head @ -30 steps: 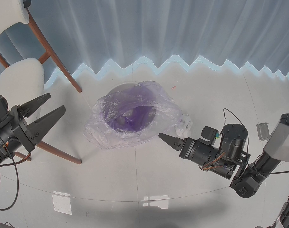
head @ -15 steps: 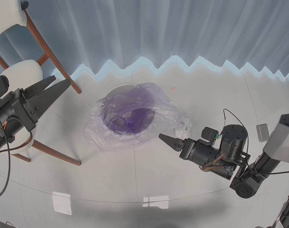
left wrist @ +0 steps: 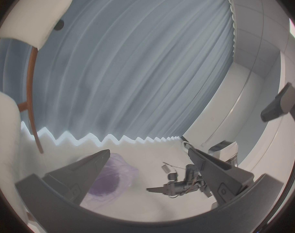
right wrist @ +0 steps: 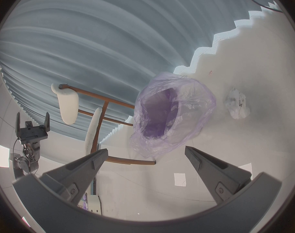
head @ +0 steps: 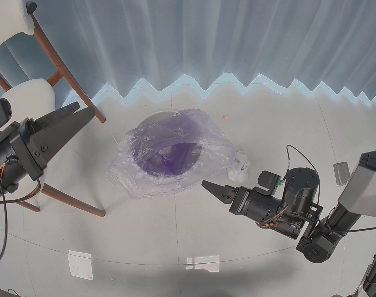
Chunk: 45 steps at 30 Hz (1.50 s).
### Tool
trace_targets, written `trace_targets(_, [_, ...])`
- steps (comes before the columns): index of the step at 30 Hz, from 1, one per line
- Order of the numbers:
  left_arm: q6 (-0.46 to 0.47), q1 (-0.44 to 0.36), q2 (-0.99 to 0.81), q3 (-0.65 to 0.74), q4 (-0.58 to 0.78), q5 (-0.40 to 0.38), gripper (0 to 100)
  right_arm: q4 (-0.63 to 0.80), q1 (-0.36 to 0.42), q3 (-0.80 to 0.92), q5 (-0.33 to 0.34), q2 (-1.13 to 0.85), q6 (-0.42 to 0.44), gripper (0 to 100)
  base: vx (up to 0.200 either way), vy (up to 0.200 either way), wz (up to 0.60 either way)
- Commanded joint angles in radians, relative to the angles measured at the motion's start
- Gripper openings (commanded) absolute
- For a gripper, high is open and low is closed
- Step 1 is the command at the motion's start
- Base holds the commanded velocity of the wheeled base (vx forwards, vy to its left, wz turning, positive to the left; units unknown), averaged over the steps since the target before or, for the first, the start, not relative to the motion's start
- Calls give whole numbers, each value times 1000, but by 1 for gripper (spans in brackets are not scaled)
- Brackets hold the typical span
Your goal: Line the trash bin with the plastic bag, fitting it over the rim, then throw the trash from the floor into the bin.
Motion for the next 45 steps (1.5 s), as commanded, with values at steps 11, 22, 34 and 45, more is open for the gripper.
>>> trace_targets(11, [31,40,0,34,6,-5,100,-52,25,-4,-1,57,11,100,200,0,0])
trace_targets(22, [-67,-89,0,-31,86,0,100,-132,60,-38,-2,89,71,100,127,0,0])
trace_targets(34, [-518,-272,79,58,97,-200,100,-203,68,-133,-87,183,80,100,0,0,0])
trace_targets(45, [-481,-212,498,106,54,10,100,-204,68,-142,-91,126,100,100,0,0,0])
